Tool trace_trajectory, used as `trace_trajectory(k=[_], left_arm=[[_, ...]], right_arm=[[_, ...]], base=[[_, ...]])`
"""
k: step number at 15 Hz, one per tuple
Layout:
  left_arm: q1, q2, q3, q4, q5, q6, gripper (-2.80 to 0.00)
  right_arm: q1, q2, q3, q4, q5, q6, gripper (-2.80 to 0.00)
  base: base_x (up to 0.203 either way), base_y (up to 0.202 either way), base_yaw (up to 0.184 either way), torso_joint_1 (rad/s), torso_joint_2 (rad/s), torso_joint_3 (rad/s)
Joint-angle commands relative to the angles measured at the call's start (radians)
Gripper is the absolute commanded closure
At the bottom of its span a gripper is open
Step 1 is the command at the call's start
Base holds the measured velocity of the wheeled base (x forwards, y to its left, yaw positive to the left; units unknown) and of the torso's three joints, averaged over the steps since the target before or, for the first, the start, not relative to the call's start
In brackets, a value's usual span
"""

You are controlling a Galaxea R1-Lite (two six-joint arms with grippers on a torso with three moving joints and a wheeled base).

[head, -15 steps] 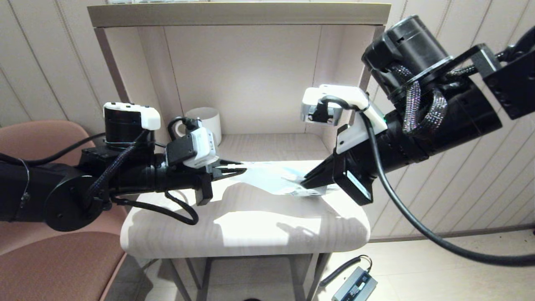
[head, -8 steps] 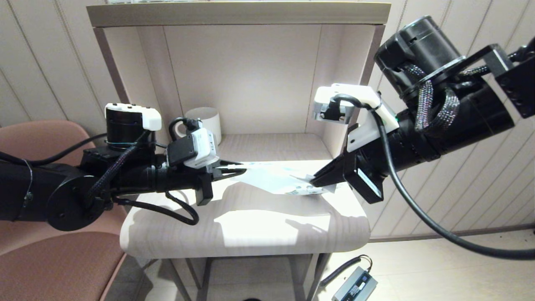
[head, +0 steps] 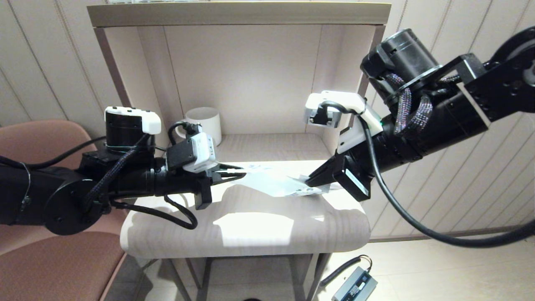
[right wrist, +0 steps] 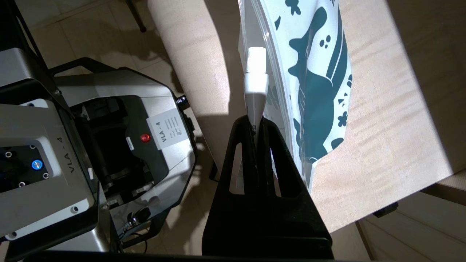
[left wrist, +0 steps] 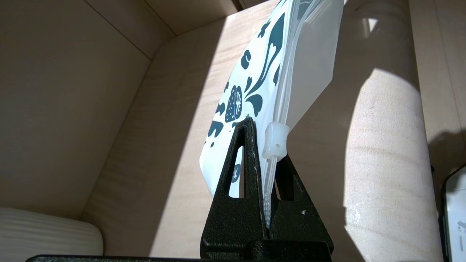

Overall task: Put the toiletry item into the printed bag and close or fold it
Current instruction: Place the toothpaste in the storage bag

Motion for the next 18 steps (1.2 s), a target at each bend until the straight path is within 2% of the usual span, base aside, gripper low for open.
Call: trace_trajectory(k=[1,7,14,18], left_arm=[[0.000,-0.002,0.000,-0.004,-0.004,0.006,0.00],[-0.013,-0.003,0.010,-0.003,-0.004,0.009,0.00],[-0.036,-0.006,0.017,-0.004,-0.004,0.007,0.00],[-0.040,-0.010,0.017,-0.004,-0.004,0.007,0.00]], right_arm=[[-0.006,0.013,-0.004,0.005,0.002,-0.004,0.00],[-0.003,0.069,-0.040,0.005,0.002,-0.003,0.00],[0.036,0.164,-0.185,0.008,-0.004,0.024,0.00],[0.054,0.188,-0.190,-0.006,-0.020,0.025,0.00]], base=[[0.000,0.000,0.000,0.000,0.00,0.000],[0.000,0.000,0.000,0.000,0.00,0.000],[0.000,0.000,0.000,0.000,0.00,0.000],[0.000,0.000,0.000,0.000,0.00,0.000]])
